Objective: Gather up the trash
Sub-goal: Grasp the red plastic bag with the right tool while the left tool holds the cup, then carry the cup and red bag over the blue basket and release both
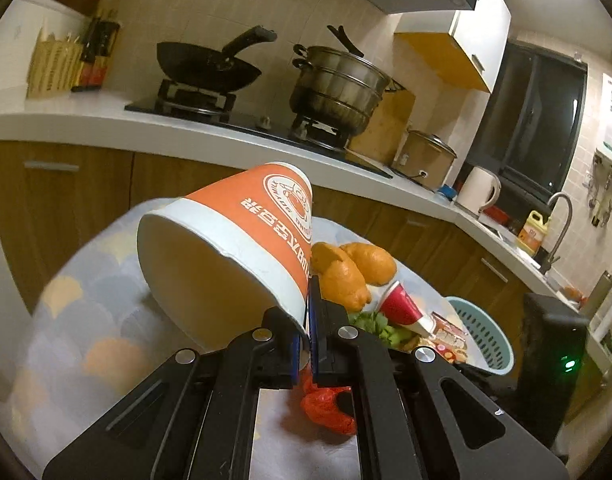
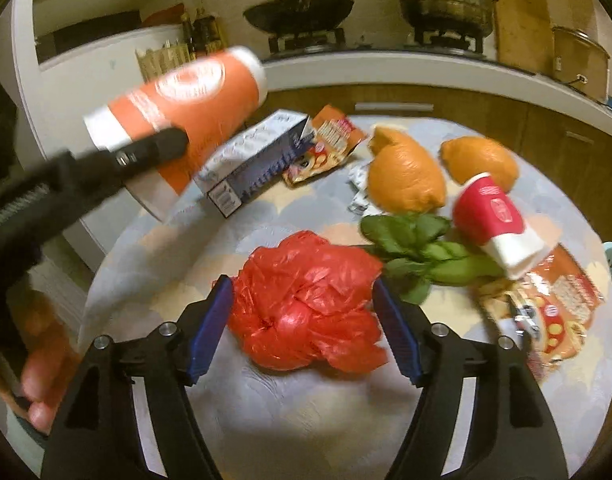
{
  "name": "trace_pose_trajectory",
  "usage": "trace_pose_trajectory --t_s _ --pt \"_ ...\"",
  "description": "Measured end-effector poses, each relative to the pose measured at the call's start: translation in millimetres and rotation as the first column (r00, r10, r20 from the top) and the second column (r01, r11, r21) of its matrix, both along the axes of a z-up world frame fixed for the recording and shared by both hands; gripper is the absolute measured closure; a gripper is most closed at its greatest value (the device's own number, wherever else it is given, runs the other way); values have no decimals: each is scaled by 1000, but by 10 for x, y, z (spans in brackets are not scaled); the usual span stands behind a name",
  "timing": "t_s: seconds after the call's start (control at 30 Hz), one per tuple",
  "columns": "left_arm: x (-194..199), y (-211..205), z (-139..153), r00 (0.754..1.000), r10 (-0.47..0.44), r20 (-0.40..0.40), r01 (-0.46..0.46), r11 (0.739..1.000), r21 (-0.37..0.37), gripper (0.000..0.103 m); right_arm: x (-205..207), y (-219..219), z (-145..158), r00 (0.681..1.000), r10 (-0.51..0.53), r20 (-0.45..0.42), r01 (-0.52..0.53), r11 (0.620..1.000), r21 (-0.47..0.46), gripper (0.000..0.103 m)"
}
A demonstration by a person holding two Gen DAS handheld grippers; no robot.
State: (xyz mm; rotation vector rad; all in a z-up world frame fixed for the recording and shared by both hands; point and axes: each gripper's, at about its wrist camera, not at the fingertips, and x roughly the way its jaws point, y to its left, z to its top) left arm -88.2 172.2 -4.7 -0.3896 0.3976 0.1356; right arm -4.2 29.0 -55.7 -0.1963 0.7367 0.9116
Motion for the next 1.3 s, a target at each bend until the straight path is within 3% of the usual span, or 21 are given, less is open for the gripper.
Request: trace_pose_trajectory --t_s 0.13,0.23,0.5,0.7,0.87,1.17,1.3 --pt "50 10 -58 1000 -5 -23 4 1000 -17 102 13 149 -103 1000 -2 1 2 997 -83 34" --pt "59 -10 -53 1000 -9 -28 8 1000 -15 102 -15 91 -79 1000 15 2 -15 998 -58 54" --pt "83 -225 161 999 -41 -10 41 999 26 102 -177 -381 267 995 -36 89 32 998 46 55" --pt "318 -676 268 994 -109 -16 110 992 59 101 21 -992 566 973 -188 134 173 978 117 55" --pt "664 -1155 319 977 -211 -37 214 972 95 101 233 -1576 680 913 -356 201 337 933 122 55" --pt "1305 -1963 385 926 -361 -109 373 917 140 101 724 -2640 619 807 -576 132 552 814 179 55" --pt "1660 -2407 351 884 -438 -162 460 877 139 101 955 -3047 534 756 -648 90 626 756 189 55"
